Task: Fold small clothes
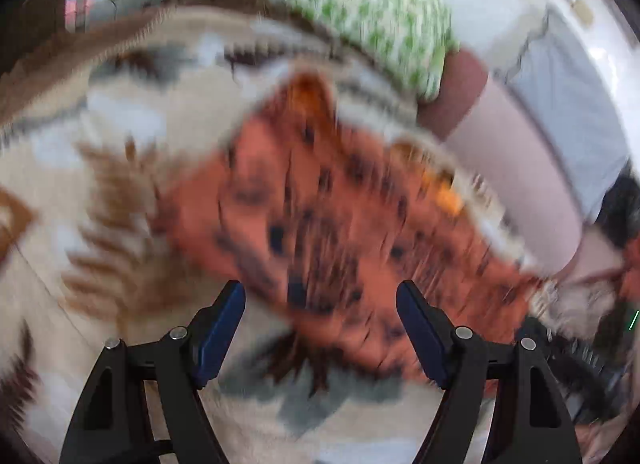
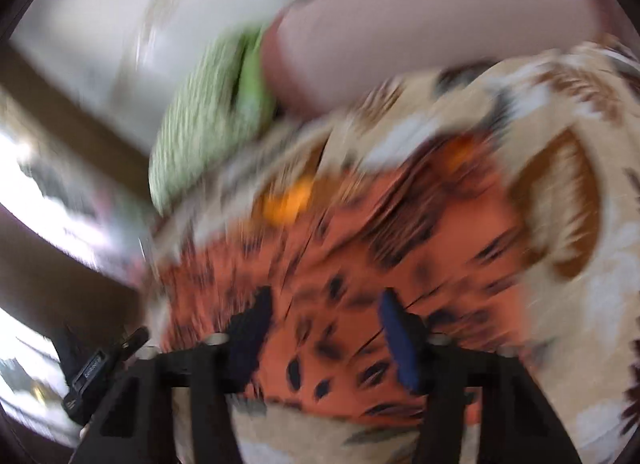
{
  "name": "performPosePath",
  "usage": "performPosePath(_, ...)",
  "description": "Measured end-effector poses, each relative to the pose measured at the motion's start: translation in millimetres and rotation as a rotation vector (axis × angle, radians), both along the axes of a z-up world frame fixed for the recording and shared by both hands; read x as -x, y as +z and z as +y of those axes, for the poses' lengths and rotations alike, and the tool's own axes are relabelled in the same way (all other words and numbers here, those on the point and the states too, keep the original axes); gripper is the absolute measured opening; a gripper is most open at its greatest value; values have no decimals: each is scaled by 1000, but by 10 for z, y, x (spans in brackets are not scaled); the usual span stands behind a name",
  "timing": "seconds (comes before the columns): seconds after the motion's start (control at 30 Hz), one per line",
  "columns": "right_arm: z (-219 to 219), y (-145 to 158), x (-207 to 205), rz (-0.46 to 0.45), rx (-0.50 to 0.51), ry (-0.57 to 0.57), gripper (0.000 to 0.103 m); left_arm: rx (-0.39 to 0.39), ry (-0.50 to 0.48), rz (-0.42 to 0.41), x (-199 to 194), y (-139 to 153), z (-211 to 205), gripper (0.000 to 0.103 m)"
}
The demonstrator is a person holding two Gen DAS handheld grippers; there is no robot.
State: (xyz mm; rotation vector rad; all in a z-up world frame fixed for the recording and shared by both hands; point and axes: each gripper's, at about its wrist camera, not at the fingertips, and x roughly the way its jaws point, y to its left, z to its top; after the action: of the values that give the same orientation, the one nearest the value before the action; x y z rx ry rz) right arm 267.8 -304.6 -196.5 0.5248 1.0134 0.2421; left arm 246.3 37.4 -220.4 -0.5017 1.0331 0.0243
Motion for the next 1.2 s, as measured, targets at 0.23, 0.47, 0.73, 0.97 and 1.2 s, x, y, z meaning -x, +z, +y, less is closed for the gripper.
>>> performPosePath(0.23, 957, -559, -423, 94, 162, 112, 36, -111, -70, -52, -182, 7, -104, 78)
performPosePath(0.47, 977, -654, -1623, 78, 230, -13, 36, -84, 12, 43, -510, -238, 212, 78)
performPosePath(0.73, 883, -263, -1825, -54, 96, -173, 37, -33, 84, 49, -427, -187, 512, 78)
performPosePath(0.97, 1816, -152, -1463, -34, 85, 125, 37, -97, 132, 19, -283, -58, 657, 78)
performPosePath(1.2, 2563, -690, -1872, 47, 134, 147, 60, -133, 66, 64, -374, -248, 798, 78)
